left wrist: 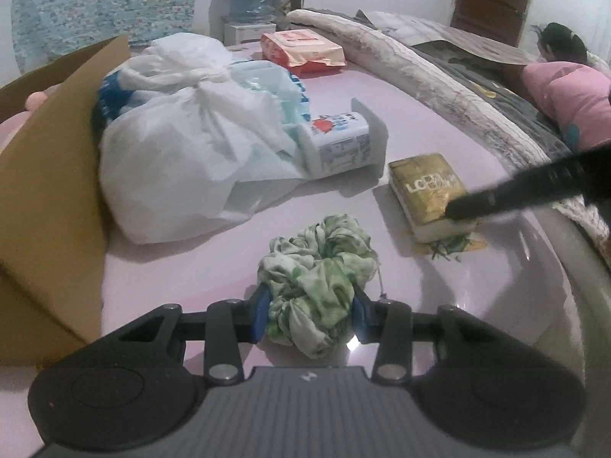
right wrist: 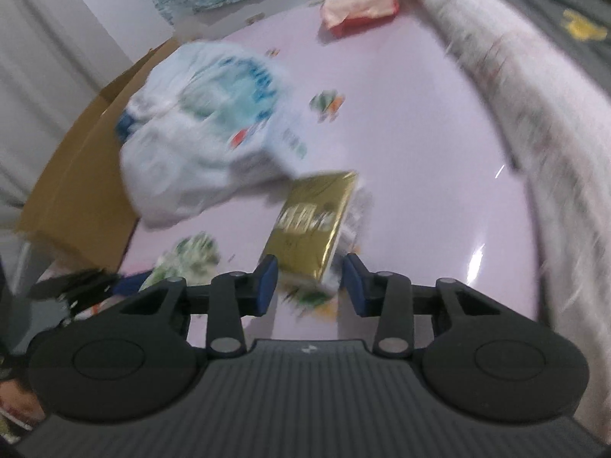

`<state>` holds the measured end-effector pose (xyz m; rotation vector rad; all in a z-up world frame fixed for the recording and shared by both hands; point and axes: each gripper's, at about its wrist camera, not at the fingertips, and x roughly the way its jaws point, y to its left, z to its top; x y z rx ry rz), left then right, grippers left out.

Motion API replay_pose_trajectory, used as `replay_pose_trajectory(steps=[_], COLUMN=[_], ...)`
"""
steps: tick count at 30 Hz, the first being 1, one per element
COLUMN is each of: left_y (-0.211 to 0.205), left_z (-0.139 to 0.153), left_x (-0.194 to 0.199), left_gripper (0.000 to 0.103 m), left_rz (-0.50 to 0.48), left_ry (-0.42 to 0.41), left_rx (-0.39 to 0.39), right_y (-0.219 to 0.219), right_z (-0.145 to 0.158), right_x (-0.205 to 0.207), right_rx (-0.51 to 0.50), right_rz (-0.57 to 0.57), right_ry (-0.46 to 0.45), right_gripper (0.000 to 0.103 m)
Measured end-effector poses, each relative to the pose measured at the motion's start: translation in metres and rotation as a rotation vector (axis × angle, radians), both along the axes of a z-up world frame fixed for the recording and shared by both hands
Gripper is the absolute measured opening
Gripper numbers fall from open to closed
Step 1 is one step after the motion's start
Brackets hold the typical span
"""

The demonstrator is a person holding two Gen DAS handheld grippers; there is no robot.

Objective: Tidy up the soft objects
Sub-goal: 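Grasp the green floral scrunchie with the left gripper while the right reaches the gold tissue pack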

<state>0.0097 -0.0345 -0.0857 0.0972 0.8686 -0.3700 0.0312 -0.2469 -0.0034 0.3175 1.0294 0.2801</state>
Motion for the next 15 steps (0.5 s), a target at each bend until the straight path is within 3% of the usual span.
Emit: replay_pose_trajectory(steps=[5, 7, 9, 12, 15], left_y=[0.009, 0.012, 0.013, 0.011, 0.007], left_z=[0.0, 0.001, 0.001, 0.001, 0.0], left_x=[-0.006, -0.01, -0.011, -0.01, -0.008], left_gripper=[0.053, 0.058, 0.067, 0.073, 0.078], left_rz=[0.003, -0.002, -0.008, -0.012, -0.012], left_ry=[0.002, -0.002, 0.0, 0.001, -0.001], left_rx=[-0.022, -0.027, -0.032, -0.033, -0.027], right_y=[0.014, 0.014, 0.014, 0.018, 0.022], right_z=[0.007, 0.014, 0.019, 0.019, 0.014], right_x=[-0.015, -0.015, -0.012, -0.002, 0.011], right_rx=[-0.008, -0.024, -0.036, -0.143, -0.152], right_rz=[-0.003, -0.023, -0.039, -0.051, -0.06], right_ry=[-0.005, -0.033, -0.056, -0.09, -0.095], right_gripper=[0.042, 0.05, 0.065, 0.074, 0.077])
